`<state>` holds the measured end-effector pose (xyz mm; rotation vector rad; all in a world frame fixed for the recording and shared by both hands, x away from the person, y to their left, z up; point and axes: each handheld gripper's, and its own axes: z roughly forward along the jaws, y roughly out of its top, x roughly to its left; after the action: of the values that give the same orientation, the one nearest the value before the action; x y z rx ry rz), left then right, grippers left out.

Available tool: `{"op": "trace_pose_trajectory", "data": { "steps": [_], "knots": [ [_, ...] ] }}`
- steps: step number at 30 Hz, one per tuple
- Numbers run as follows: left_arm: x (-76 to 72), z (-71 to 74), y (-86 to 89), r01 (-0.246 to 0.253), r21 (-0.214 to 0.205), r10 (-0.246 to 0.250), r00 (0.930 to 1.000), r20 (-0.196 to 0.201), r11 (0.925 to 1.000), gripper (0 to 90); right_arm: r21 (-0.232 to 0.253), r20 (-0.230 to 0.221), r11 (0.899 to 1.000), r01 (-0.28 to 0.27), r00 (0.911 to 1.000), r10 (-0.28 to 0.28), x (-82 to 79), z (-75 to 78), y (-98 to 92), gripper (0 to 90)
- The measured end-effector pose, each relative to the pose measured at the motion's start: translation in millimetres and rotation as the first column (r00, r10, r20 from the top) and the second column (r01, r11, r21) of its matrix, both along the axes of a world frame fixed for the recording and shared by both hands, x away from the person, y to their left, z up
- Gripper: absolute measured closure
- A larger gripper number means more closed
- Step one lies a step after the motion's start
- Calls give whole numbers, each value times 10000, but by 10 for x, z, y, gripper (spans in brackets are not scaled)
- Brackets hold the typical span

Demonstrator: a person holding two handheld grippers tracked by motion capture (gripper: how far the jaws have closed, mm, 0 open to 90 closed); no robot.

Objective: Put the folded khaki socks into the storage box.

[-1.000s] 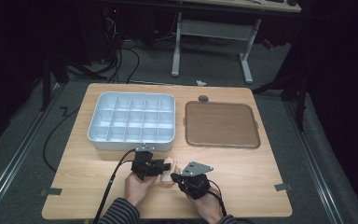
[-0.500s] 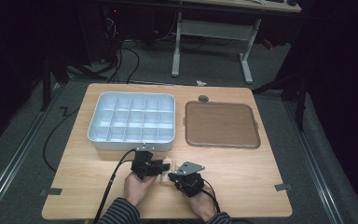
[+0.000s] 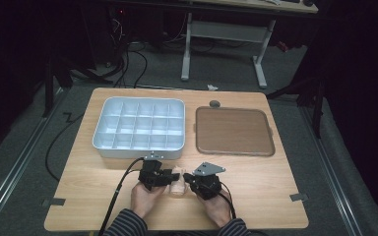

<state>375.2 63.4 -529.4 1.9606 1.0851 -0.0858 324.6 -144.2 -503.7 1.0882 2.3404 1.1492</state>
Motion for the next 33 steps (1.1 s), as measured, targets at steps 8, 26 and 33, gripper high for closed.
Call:
{"op": "trace_pose_trajectory", "data": {
  "steps": [8,26,33],
  "knots": [
    [-36,10,5,48,97,-49,10000,56,9999,589,114,-43,9999,57,10000,-57,132,23,95,888],
    [-63,18,-3,205,376,-210,9997,135,9991,584,-145,-587,9999,-7,9983,-2,206,-163,52,900],
    [-62,37,50,201,547,-208,9997,120,9983,582,-69,-594,10000,-2,9982,-2,214,-177,109,900]
  ]
}}
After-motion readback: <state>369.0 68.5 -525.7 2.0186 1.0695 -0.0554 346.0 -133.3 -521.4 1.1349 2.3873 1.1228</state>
